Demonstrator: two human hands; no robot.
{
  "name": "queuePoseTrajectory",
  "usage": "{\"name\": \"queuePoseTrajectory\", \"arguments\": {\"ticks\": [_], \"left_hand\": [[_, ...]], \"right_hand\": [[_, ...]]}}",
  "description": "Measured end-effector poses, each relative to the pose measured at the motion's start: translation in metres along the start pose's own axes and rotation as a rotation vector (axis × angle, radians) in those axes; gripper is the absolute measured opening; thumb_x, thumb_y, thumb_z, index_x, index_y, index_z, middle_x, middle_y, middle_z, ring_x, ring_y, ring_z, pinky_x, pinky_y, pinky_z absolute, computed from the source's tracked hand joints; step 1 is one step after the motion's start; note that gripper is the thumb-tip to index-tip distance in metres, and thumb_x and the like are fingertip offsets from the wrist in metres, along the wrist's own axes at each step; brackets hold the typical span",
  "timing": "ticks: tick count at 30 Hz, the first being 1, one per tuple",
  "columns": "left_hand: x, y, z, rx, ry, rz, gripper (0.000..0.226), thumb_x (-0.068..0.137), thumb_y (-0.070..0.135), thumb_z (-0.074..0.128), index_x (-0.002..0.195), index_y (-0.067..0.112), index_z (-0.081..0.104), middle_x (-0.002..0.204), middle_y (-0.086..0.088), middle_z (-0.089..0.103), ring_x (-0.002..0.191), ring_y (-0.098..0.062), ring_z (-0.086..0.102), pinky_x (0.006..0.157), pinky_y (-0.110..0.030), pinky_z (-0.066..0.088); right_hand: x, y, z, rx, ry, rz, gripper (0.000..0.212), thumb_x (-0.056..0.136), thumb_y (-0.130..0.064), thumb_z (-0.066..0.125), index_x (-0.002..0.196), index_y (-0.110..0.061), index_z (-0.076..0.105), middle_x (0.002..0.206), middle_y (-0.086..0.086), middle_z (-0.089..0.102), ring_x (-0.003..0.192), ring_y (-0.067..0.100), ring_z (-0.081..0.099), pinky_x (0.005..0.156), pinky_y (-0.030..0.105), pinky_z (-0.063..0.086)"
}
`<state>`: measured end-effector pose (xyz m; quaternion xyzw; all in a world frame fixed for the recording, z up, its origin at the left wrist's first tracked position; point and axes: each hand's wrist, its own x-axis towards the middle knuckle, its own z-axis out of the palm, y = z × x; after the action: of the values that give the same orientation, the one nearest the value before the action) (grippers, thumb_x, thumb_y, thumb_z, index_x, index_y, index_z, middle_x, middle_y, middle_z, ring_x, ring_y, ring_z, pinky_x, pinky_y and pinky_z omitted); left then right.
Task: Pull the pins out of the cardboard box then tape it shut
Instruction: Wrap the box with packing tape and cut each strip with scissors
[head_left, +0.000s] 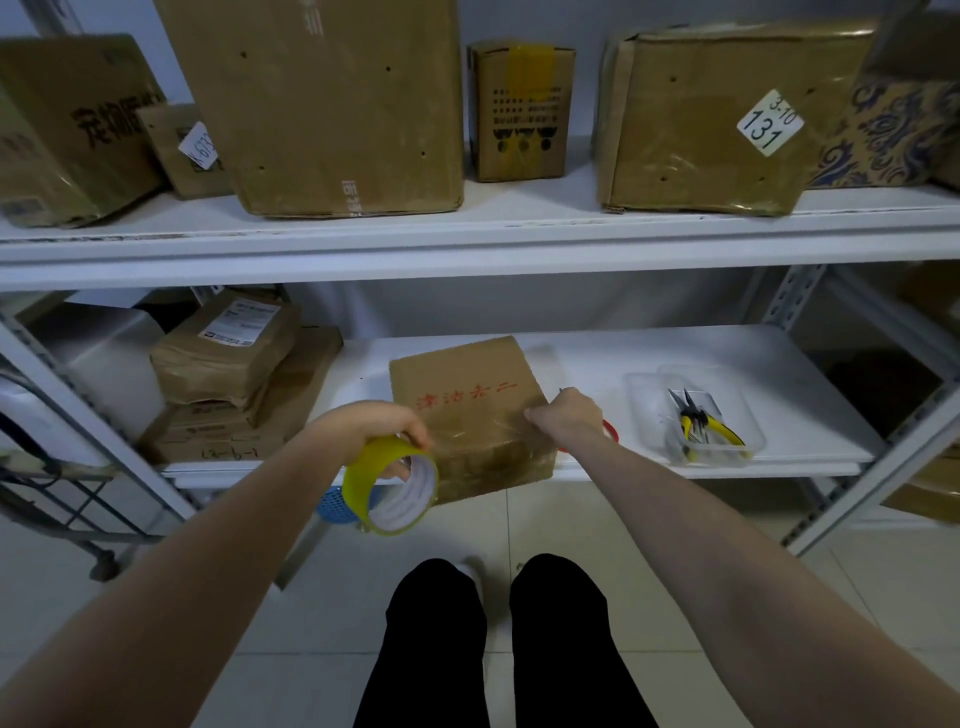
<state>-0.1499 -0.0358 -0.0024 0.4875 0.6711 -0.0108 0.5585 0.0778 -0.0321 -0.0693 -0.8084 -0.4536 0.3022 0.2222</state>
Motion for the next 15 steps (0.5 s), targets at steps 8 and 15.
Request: {"name": "queuePoseTrajectory", "arguments": {"ticks": [8, 15], "left_hand": [[0.028, -0.012, 0.017, -0.264, 0.173, 0.267, 0.007, 0.083, 0.006, 0.066, 0.09, 0.008, 0.066, 0.095, -0.011, 0.065, 0.085, -0.023, 0.061, 0.078, -0.032, 0.05], [0.026, -0.009, 0.033, -0.262, 0.2, 0.373, 0.017, 0.082, 0.003, 0.065, 0.068, 0.011, 0.064, 0.079, -0.006, 0.062, 0.078, -0.019, 0.057, 0.076, -0.029, 0.048]], "right_hand": [[-0.018, -0.013, 0.029, 0.189, -0.251, 0.002, 0.018, 0.091, -0.028, 0.062, 0.084, -0.015, 0.052, 0.087, 0.01, 0.069, 0.071, 0.024, 0.072, 0.065, 0.029, 0.059], [-0.034, -0.027, 0.015, 0.217, -0.339, -0.407, 0.035, 0.096, -0.034, 0.054, 0.1, -0.002, 0.068, 0.077, 0.003, 0.066, 0.07, 0.014, 0.064, 0.062, 0.025, 0.051]]}}
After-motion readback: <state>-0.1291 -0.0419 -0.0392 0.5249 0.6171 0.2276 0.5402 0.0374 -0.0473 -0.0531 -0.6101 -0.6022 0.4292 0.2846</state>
